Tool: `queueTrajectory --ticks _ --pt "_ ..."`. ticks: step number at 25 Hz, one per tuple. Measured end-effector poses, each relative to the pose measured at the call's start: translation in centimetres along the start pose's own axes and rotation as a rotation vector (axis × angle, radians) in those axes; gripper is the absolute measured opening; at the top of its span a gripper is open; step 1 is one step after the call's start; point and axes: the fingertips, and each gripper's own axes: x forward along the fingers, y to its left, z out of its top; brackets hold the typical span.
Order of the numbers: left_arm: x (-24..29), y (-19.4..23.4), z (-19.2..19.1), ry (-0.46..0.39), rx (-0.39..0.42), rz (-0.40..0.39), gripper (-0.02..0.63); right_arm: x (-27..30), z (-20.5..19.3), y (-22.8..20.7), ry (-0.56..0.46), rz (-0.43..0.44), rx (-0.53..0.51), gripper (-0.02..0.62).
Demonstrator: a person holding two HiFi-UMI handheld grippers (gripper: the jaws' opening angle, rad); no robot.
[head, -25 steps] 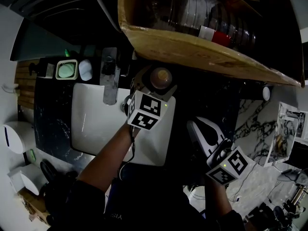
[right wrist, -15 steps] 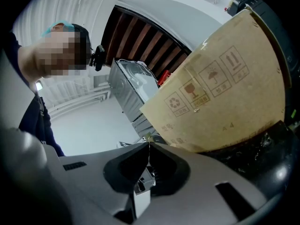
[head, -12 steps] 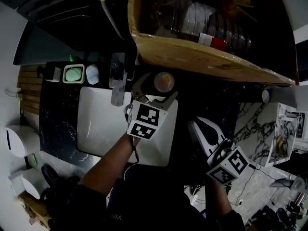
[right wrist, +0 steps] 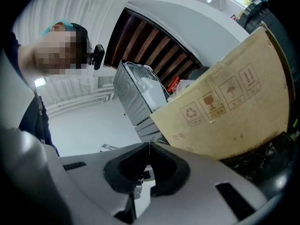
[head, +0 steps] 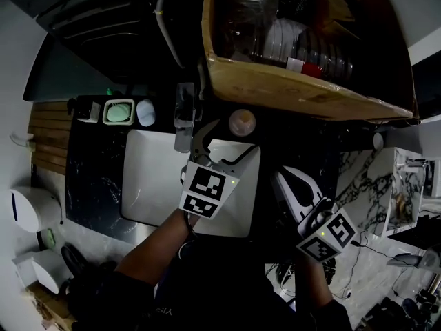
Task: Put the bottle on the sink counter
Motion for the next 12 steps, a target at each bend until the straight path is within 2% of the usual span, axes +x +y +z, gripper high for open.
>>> queueTrajectory --ticks 4,7,12 --pt "-2.4 -0.5 0.8 -0.031 0.0 -0.036 0.381 0.1 0.5 1.6 -0.014 -0.002 -0.024 0.028" --pt "-4.4 -0.9 1.4 -0.049 0.018 -0.064 0.318 0.2 1.0 2.9 -0.024 -0.009 -0.044 0.028" --pt "-7.8 -1.2 2.3 -0.077 0.041 -0.094 0.251 0.4 1.4 5.0 -0.04 -0.019 -0.068 0.028"
